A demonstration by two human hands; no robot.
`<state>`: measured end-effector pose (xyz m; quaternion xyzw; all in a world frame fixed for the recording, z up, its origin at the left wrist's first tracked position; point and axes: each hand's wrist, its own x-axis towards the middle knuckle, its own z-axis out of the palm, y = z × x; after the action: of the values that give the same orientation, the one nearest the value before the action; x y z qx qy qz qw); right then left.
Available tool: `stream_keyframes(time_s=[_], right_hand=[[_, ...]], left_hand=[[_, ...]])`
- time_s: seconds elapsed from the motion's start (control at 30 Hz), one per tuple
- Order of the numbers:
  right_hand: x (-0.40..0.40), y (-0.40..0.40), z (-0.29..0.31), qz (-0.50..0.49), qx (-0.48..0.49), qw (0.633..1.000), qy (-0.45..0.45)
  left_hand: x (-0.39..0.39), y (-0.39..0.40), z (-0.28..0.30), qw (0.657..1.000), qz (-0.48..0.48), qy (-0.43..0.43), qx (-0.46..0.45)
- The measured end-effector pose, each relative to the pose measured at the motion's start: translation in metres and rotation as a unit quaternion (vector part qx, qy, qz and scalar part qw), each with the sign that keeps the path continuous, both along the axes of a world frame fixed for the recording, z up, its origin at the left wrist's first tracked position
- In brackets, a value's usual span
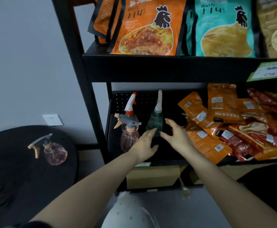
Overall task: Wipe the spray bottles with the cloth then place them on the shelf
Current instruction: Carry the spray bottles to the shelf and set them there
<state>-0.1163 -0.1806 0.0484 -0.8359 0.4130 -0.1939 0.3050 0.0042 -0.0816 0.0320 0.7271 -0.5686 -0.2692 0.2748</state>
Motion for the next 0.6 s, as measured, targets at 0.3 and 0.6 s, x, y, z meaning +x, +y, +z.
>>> stream_keyframes(time_s=[0.3, 0.6], right_hand=[[0.002, 0.1, -0.014, 0.064, 0.036, 0.997, -0.01], [0.087, 0.187, -0.028, 0.178, 0.045, 0.983, -0.003]], left_hand=[[0.004, 0.118, -0.02, 0.998, 0.045, 0.004, -0.05], [0.087, 0.21, -0.024, 0.985, 0.166, -0.045, -0.017]])
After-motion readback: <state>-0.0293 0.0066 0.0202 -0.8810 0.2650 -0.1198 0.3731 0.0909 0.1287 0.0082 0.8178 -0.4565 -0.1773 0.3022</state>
